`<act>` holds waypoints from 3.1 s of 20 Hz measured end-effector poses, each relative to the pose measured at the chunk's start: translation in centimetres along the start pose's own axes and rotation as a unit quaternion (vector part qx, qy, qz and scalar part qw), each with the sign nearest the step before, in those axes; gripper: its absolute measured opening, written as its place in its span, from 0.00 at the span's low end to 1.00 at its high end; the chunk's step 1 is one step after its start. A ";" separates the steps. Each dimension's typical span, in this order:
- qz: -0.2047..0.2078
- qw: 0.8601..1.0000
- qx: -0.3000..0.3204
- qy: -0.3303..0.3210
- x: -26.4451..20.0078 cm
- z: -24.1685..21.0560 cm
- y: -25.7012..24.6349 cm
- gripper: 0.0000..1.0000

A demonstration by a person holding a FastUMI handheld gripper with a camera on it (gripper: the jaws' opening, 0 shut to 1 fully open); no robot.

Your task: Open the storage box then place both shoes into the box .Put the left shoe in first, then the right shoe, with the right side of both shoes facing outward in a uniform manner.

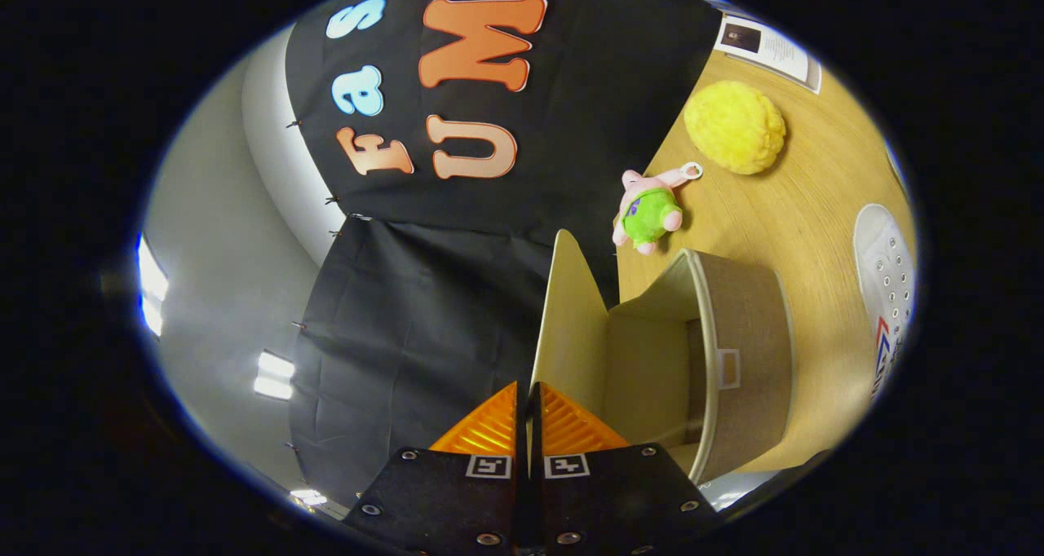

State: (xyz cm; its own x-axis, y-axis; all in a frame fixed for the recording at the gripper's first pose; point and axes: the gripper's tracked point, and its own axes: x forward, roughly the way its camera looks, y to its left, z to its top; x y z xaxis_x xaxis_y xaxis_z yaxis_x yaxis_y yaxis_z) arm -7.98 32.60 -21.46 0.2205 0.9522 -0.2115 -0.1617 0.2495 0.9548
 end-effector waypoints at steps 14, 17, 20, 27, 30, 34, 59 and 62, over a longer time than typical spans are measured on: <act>-0.034 0.992 -0.118 0.033 11.4 -9.5 5.3 0.01; -0.062 0.988 -0.140 0.029 12.7 -10.3 4.3 0.02; -0.095 0.978 -0.182 0.035 13.3 -11.1 3.2 0.21; -0.185 0.944 -0.272 0.001 10.5 -7.2 -0.3 0.98; -0.223 0.931 -0.286 -0.036 7.1 -3.6 -2.0 0.98; -0.281 0.909 -0.292 -0.094 1.7 1.5 -4.7 0.98; -0.507 0.812 -0.287 -0.043 -17.1 7.2 -26.5 0.68; -0.506 0.822 -0.262 -0.020 -16.9 6.2 -28.9 0.58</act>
State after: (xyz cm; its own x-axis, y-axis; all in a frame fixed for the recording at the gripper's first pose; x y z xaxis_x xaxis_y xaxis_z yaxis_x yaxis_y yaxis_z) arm -1.03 8.19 -44.19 0.5266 0.2075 -0.8244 -0.2657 0.9614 0.0723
